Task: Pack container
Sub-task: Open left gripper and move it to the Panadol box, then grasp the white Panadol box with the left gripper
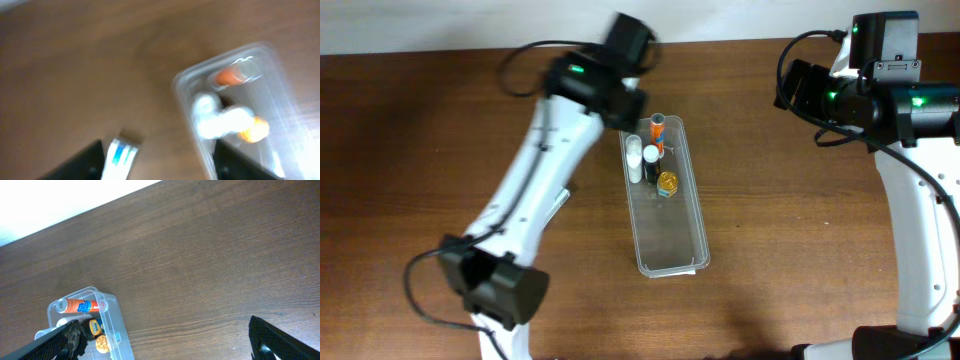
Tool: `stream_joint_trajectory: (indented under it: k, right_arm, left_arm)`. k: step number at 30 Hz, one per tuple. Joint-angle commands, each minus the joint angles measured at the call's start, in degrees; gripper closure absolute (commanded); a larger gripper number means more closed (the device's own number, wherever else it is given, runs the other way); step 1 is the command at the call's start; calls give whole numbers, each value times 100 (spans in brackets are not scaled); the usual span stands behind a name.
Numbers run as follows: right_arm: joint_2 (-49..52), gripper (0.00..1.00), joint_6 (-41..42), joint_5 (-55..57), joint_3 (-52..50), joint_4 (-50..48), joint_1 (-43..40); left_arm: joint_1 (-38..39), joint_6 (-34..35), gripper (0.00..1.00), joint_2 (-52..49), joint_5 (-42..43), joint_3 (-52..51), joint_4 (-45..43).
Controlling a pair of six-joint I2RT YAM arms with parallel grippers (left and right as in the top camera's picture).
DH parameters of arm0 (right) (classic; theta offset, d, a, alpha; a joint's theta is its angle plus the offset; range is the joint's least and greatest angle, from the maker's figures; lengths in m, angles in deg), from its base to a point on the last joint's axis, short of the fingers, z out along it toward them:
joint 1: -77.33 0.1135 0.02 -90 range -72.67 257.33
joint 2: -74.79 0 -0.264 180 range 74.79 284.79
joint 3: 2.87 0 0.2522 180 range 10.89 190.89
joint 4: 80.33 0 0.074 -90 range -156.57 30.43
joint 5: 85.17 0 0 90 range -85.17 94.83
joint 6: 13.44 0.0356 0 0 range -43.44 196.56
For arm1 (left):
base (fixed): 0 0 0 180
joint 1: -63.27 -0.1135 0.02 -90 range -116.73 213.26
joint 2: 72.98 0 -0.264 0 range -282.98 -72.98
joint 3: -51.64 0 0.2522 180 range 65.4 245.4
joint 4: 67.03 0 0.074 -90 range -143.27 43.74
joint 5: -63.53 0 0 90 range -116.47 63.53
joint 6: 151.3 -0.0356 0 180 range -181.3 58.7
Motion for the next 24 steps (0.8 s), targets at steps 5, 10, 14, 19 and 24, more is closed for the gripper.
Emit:
stream_joint_trajectory:
  k: [5,10,14,19,24]
  right_arm:
    - [17,2,9,-31,52,-17,-20]
    - [17,2,9,-28,52,-17,-20]
    - [17,2,9,-31,52,-17,-20]
    - [17,2,9,-28,52,-17,-20]
    - [17,2,9,-28,52,-17,-20]
  left_arm:
    - [-1353,24,18,197,511,-11,1510]
    - [-1797,-844,22,46,1764,-511,1652]
    - [-1784,-1475,16,-39,1635,-1311,1285]
    - [-1821,-2210,13,-122,1239,-2514,533]
    - [-2000,-2223,13,-122,1139,-3458,-146]
